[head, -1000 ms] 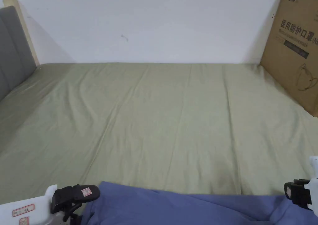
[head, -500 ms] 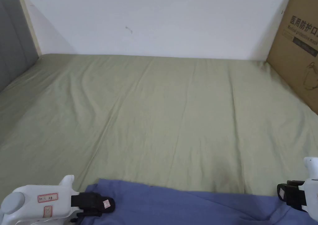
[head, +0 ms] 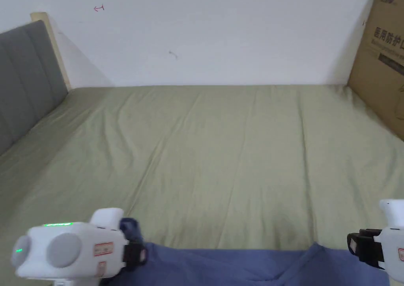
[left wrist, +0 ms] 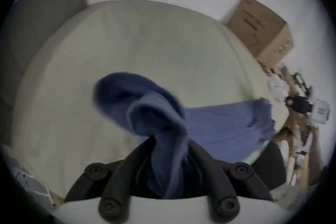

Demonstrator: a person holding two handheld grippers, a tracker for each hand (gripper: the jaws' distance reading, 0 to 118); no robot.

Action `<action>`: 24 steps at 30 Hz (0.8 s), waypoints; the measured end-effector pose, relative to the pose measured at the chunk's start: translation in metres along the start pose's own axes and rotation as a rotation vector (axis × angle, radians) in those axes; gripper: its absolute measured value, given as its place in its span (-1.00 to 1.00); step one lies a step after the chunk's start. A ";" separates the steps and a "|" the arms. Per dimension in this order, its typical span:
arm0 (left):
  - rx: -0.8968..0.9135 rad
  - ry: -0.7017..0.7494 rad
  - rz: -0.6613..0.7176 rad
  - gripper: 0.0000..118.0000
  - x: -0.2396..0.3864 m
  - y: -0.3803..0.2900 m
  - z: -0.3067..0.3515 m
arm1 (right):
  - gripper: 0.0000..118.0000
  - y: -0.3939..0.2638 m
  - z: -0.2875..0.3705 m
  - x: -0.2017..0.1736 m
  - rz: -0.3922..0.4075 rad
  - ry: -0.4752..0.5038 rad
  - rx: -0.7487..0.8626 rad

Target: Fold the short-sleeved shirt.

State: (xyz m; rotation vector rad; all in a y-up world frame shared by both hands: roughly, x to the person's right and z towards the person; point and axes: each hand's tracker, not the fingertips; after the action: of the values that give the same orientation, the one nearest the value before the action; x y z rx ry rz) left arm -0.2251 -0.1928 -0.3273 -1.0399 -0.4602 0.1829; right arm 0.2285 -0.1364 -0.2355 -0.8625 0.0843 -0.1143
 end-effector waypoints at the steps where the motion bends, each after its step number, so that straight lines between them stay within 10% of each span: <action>1: -0.028 -0.050 -0.012 -0.87 0.021 0.005 -0.014 | -1.00 -0.001 0.001 0.001 -0.002 0.002 0.003; 5: -0.136 -0.161 -0.079 -0.72 0.091 0.011 -0.075 | -1.00 -0.007 0.007 0.008 -0.018 0.011 0.007; 9: -0.259 -0.256 -0.027 0.78 0.121 0.006 -0.123 | -1.00 -0.013 0.010 0.017 -0.030 0.010 0.003; 14: -0.193 -0.252 -0.005 0.88 0.113 0.011 -0.099 | -1.00 -0.017 0.008 0.029 -0.042 0.008 0.004; 17: -0.093 -0.160 -0.054 0.60 0.095 0.017 -0.063 | -1.00 -0.017 0.005 0.035 -0.061 0.013 0.010; 20: -0.017 -0.062 -0.084 -0.96 0.076 0.011 -0.035 | -1.00 -0.017 0.002 0.037 -0.074 0.019 0.018; 24: -0.100 -0.161 -0.010 -0.96 0.069 0.000 -0.050 | -1.00 -0.016 0.000 0.036 -0.077 0.029 0.022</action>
State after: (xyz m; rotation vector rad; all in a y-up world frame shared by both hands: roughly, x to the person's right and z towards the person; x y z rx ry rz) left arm -0.1413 -0.2069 -0.3290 -1.1257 -0.6254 0.2380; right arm 0.2629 -0.1521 -0.2242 -0.8427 0.0764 -0.1996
